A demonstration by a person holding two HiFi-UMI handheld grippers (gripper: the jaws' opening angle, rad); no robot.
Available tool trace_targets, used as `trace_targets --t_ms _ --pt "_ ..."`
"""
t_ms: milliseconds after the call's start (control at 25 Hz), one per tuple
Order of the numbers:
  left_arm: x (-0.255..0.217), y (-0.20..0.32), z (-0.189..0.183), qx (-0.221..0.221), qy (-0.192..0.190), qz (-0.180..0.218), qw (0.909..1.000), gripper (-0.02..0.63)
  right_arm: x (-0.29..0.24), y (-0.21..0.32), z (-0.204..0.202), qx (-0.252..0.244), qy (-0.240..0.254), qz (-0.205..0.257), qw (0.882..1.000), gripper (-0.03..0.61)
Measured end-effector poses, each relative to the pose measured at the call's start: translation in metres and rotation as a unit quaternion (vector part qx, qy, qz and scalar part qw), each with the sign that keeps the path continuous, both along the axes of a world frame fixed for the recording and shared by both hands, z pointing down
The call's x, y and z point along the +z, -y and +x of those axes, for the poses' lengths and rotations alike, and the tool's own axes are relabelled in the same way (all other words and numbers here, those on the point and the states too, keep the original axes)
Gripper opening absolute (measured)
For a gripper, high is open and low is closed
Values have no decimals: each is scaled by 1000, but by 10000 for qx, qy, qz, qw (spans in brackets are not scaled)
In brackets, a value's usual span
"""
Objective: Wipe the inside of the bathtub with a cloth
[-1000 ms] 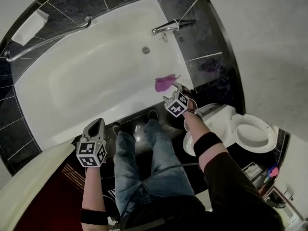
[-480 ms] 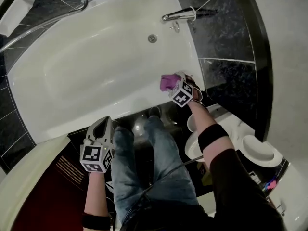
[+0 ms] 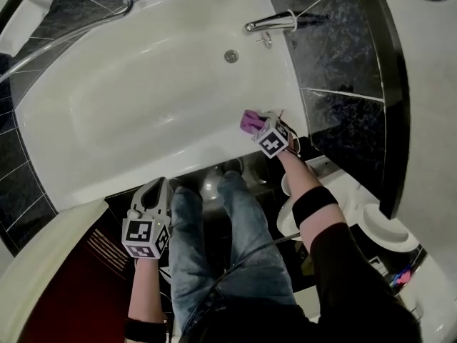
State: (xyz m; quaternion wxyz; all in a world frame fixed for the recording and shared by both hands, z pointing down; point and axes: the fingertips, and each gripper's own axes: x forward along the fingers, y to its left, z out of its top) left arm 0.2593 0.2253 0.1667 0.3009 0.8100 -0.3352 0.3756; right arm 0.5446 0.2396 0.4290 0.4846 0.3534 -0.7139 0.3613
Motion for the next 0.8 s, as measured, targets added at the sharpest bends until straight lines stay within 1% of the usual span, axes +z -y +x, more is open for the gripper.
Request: trace_targets --t_ms 80,240,360,560,680,800 --pt "1 0 -2 -41 -1 -32 10000 -3 -4 1 0 132 26 27 9999 127" --pt "-4 -1 -4 -85 -33 -46 9999 -3 -13 -3 1 242 19 48 9997 118" --pt "-15 -1 -9 -139 -88 -57 9998 -3 -37 1 0 393 32 168 9991 117" --pt "-52 -2 -23 -289 -242 -27 9993 -3 -107 6 -10 666 205 418 9967 115" --pt "-85 8 -27 -339 -376 223 9985 -3 -155 17 -15 833 289 700 9936 115" --pt "-121 14 -39 -431 -456 447 9970 -3 -212 21 -27 1022 439 1058 9881 116"
